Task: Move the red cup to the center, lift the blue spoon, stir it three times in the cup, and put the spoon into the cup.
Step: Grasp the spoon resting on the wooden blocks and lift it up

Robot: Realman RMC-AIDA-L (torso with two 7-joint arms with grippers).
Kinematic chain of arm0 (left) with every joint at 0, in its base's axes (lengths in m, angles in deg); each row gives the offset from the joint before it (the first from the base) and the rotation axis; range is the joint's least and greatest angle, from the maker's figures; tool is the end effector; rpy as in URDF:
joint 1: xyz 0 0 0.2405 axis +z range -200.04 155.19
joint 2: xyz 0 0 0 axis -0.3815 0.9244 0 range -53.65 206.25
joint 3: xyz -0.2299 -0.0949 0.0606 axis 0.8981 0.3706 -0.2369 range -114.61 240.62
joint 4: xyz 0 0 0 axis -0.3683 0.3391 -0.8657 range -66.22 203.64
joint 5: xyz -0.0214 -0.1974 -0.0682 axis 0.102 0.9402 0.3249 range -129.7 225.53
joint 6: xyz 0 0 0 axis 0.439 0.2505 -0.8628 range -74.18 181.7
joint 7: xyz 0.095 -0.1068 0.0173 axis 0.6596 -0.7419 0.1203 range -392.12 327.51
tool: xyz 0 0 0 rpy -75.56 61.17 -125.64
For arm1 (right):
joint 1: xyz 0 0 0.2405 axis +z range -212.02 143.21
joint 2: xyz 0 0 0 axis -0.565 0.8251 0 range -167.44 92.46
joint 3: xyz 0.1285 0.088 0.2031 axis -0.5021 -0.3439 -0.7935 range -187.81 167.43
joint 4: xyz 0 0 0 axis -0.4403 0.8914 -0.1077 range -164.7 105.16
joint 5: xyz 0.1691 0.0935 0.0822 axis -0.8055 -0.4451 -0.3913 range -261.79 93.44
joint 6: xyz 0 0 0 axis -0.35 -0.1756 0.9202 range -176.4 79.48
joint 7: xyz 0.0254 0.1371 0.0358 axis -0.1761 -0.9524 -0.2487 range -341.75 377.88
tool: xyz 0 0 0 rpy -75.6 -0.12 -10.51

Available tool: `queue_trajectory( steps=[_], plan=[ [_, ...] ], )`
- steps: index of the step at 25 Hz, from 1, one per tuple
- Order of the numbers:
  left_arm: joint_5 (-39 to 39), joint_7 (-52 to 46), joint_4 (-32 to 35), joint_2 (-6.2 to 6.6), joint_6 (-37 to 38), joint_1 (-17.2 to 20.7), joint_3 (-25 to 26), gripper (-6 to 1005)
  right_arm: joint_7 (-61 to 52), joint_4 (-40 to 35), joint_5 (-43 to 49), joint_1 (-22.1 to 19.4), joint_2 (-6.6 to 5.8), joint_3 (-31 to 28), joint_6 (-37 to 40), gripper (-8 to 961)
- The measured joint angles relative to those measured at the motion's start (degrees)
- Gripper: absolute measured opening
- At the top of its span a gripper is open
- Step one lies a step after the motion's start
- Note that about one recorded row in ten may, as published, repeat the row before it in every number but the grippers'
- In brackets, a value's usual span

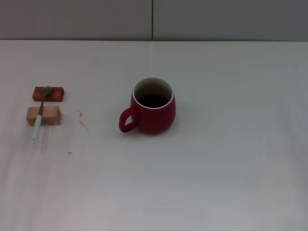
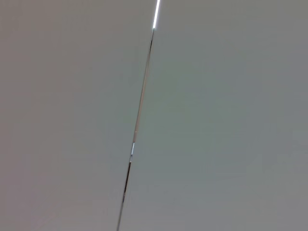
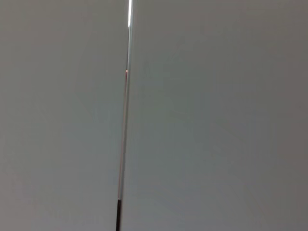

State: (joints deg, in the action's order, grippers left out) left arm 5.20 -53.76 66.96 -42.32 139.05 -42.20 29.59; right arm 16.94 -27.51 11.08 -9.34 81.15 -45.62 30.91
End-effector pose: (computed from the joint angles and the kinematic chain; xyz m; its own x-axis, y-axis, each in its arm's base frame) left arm -0.3643 0.2750 0.0353 0.5799 -0.2064 0.7881 0.8036 -0.0143 -0.5951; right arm 0.3645 0.3115 0.0606 0.7730 0.2213 -0.5946 -0.6344 0.2606 -0.7277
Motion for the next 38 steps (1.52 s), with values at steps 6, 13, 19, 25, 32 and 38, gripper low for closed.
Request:
queue_trajectory(
  steps=[6, 13, 19, 25, 32, 38],
  plan=[
    [0.0, 4.59, -5.42, 0.01, 8.0, 4.06, -1.66, 796, -0.09, -2.6, -0.05, 3.3, -0.31, 0.01, -3.45, 701],
    [0.02, 15.63, -16.69, 0.17, 12.59, 4.94, -3.14, 795, -0.11, -3.19, -0.08, 4.79, -0.78, 0.01, -3.74, 700],
    [-0.01, 21.36, -27.27, 0.57, 14.35, 3.99, -3.99, 794, -0.1, -3.29, -0.08, 6.0, -1.36, 0.01, -5.55, 700],
    [-0.03, 22.7, -31.92, 0.64, 13.7, 3.41, -5.33, 792, 0.02, -3.32, -0.08, 6.42, -1.5, 0.01, -5.74, 701],
    [-0.02, 26.18, -34.68, 0.67, 12.48, 3.15, -5.39, 791, 0.01, -3.32, -0.08, 6.67, -1.57, 0.11, -6.63, 700],
    [-0.04, 26.22, -34.26, 0.66, 8.69, 2.82, -5.53, 790, -0.01, -3.32, -0.08, 6.67, -1.57, 0.17, -6.69, 700]
  ],
)
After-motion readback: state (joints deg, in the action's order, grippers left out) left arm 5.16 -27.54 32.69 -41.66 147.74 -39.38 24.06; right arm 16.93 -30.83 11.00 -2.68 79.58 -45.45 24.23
